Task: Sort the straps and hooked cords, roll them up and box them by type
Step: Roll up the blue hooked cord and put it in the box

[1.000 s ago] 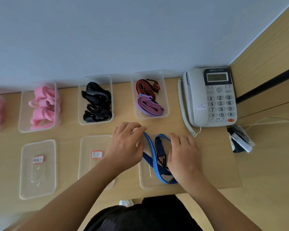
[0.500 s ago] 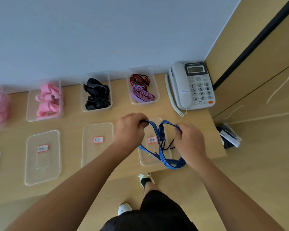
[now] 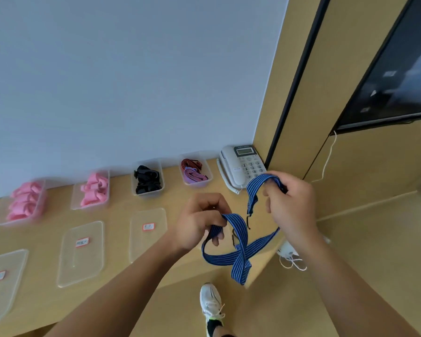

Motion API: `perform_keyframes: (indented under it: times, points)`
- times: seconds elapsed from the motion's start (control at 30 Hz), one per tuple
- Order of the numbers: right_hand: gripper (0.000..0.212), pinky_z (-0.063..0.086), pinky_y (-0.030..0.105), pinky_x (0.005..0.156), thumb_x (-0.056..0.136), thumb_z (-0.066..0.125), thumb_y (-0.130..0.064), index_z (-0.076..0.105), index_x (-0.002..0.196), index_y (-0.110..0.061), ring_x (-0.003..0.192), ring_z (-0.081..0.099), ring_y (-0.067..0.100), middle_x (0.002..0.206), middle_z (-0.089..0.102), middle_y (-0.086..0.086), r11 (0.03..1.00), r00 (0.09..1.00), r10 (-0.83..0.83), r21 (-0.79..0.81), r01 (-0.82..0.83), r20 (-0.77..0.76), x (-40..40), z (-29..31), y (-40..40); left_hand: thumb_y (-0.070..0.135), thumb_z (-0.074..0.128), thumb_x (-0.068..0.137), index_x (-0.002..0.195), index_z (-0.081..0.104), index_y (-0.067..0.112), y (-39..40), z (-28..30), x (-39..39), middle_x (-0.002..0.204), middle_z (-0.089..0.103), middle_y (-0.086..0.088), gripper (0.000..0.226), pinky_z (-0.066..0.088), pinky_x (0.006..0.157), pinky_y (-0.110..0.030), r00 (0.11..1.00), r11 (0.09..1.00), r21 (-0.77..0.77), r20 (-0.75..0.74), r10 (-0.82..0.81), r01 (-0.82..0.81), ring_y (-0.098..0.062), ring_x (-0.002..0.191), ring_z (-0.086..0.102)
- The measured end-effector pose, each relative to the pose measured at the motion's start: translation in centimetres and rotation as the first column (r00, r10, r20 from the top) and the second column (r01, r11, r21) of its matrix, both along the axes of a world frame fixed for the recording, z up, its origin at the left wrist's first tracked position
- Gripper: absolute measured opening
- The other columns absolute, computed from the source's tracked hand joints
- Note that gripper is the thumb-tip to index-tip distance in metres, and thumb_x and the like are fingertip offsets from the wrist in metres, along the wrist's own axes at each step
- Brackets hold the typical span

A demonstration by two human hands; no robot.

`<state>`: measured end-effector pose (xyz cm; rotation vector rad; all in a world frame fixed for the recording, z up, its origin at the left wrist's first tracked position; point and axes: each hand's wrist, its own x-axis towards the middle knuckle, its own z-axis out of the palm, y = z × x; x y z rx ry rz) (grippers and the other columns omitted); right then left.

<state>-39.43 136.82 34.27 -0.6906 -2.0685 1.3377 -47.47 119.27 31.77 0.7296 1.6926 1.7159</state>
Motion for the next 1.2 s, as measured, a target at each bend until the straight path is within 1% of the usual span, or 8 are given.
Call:
perform_keyframes:
  times: [0.1,0.2,0.33,0.57,0.67,0.8,0.9,1.2]
  points:
    - [0.025,0.033,0.021,0.039,0.098,0.054,-0.006,0.074,0.098,-0.020,0.043,0.047,0.013,0.061,0.059,-0.005,0.984,0.995,0.039,-0.169,-0.053,-0.087,1.7,3.4,-0.4,0.022,0.048,0.064,0.090,0.074,-0.008,0.0,1.6,1.6,0.084,0.072,-0.024,0.048,0.056,0.064,-0.038,0.935,0.933,-0.058,0.030,-0.353,0.354,-0.032,0.073,0.068]
    - [0.033,0.025,0.024,0.038,0.097,0.048,0.002,0.073,0.094,-0.020,0.040,0.038,0.015,0.060,0.054,0.003,0.956,0.977,0.098,-0.255,-0.145,-0.187,3.2,5.9,-0.8,0.033,0.042,0.075,0.119,0.067,-0.012,0.8,3.1,3.1,0.116,0.067,-0.034,0.069,0.054,0.090,-0.052,0.895,0.888,-0.110,0.057,-0.443,0.446,-0.042,0.103,0.065]
    - [0.030,0.027,0.026,0.038,0.098,0.053,-0.004,0.073,0.091,-0.025,0.038,0.035,0.015,0.058,0.049,0.007,0.929,0.950,0.185,-0.270,-0.252,-0.250,3.8,7.3,-0.5,0.065,0.052,0.087,0.126,0.068,0.004,2.7,4.1,4.7,0.117,0.074,-0.019,0.074,0.057,0.087,-0.047,0.982,0.984,-0.064,0.101,-0.160,0.167,-0.031,0.103,0.068]
    - [0.010,0.033,0.029,0.041,0.095,0.066,-0.011,0.069,0.097,-0.020,0.035,0.040,0.020,0.051,0.047,0.004,0.898,0.908,0.393,-0.153,-0.413,-0.146,4.9,5.7,1.1,0.040,0.053,0.102,0.115,0.074,0.004,6.4,7.7,5.2,0.118,0.073,-0.019,0.044,0.053,0.098,-0.052,0.916,0.921,0.197,0.296,0.271,-0.336,-0.036,0.111,0.069]
    - [0.017,0.044,0.036,0.044,0.091,0.071,-0.013,0.067,0.103,-0.025,0.039,0.047,0.024,0.054,0.051,0.004,0.859,0.874,0.479,-0.161,-0.486,-0.085,5.7,5.2,2.1,0.039,0.055,0.101,0.097,0.079,0.010,7.6,9.3,5.4,0.105,0.076,-0.014,0.038,0.054,0.090,-0.044,0.877,0.874,0.232,0.343,0.337,-0.426,-0.026,0.094,0.072]
    - [0.016,0.056,0.049,0.063,0.089,0.075,-0.023,0.071,0.099,-0.035,0.060,0.063,0.031,0.069,0.065,0.007,0.803,0.833,0.544,-0.224,-0.552,-0.103,5.7,5.4,3.4,0.018,0.062,0.099,0.107,0.071,0.002,8.2,9.9,5.7,0.095,0.072,-0.011,0.020,0.055,0.074,-0.033,0.850,0.837,0.216,0.301,0.432,-0.502,-0.022,0.082,0.068]
    - [0.008,0.057,0.043,0.085,0.094,0.068,-0.035,0.073,0.093,-0.030,0.087,0.069,0.011,0.087,0.074,-0.007,0.863,0.871,0.486,-0.117,-0.491,-0.074,4.8,5.7,4.7,0.011,0.060,0.098,0.103,0.076,0.006,8.1,9.9,6.0,0.084,0.069,-0.010,0.017,0.055,0.072,-0.035,0.865,0.851,0.176,0.195,0.463,-0.495,-0.025,0.077,0.067]
    - [0.024,0.048,0.036,0.069,0.098,0.063,-0.028,0.079,0.093,-0.010,0.079,0.063,0.020,0.090,0.075,0.008,0.681,0.821,0.533,-0.472,-0.560,-0.206,1.4,8.9,5.5,0.021,0.059,0.102,0.092,0.076,0.011,8.2,9.8,7.2,0.070,0.057,-0.013,0.023,0.050,0.056,-0.033,0.911,0.905,0.111,0.092,0.403,-0.412,-0.023,0.058,0.055]
